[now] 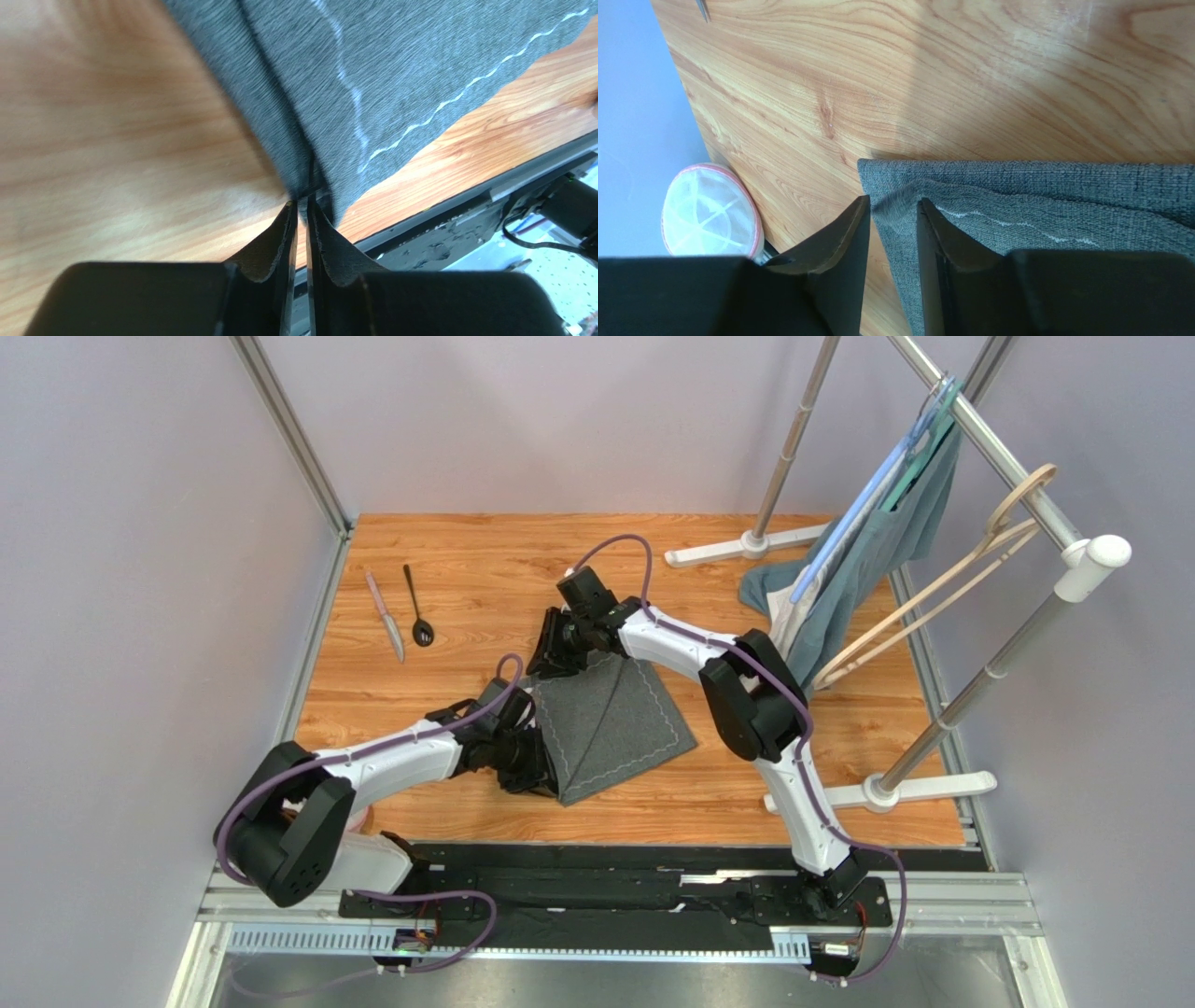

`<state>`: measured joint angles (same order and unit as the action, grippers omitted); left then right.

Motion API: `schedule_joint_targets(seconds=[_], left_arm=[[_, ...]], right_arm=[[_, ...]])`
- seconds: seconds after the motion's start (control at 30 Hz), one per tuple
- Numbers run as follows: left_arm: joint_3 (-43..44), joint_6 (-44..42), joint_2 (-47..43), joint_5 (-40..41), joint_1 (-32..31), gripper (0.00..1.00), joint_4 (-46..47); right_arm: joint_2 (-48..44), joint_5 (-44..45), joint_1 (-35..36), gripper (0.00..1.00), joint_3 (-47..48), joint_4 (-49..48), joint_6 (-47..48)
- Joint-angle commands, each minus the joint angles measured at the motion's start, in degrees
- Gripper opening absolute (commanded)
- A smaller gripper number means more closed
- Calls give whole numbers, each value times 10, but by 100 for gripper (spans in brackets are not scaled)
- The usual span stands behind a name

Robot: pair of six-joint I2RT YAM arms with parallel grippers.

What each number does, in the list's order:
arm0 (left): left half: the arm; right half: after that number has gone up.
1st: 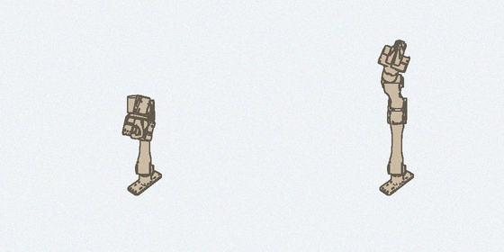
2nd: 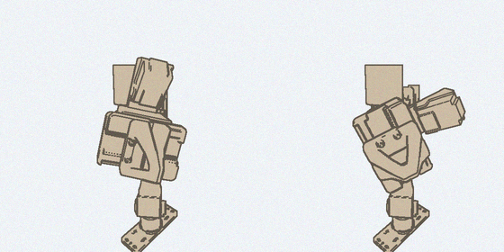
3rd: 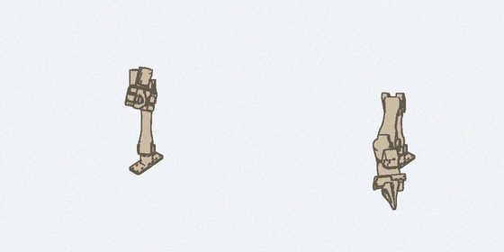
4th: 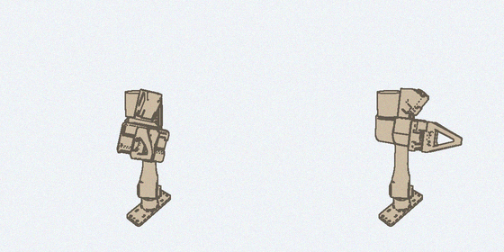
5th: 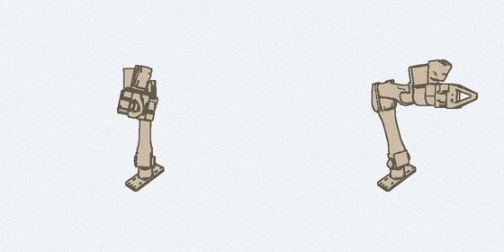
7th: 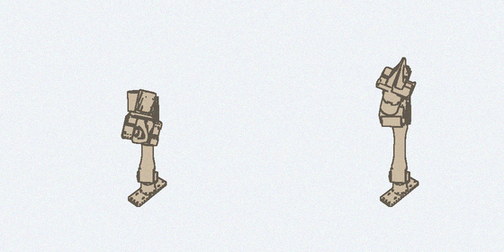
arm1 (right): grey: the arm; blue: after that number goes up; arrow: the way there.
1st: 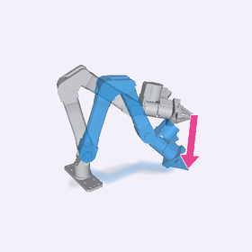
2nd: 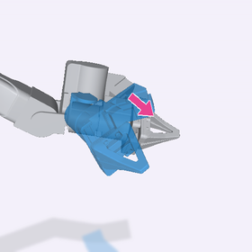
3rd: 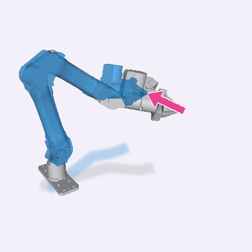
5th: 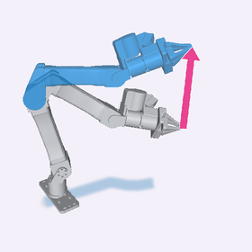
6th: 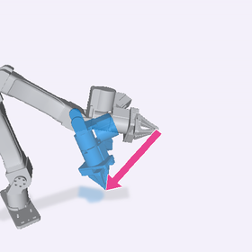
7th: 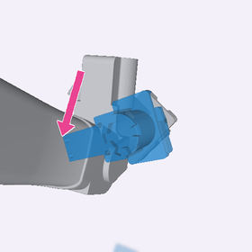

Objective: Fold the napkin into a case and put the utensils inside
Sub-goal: Fold the top corner of the square-folded napkin at the center of the board, then smooth out the upper triangle-folded napkin at the center of the board.

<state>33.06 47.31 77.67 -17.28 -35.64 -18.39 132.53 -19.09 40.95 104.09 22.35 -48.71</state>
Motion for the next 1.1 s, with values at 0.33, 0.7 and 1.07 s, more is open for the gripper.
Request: schedule_joint_targets(seconds=[0.33, 0.7, 1.07], left_arm=[[132, -48, -220, 86, 28, 41, -227], [346, -119, 133, -16, 139, 26, -130], [441, -194, 222, 99, 171, 56, -202]], right_arm=[[-184, -37, -101, 60, -41, 121, 217], [-170, -109, -171, 36, -133, 46, 247], [-126, -147, -171, 26, -122, 21, 237]])
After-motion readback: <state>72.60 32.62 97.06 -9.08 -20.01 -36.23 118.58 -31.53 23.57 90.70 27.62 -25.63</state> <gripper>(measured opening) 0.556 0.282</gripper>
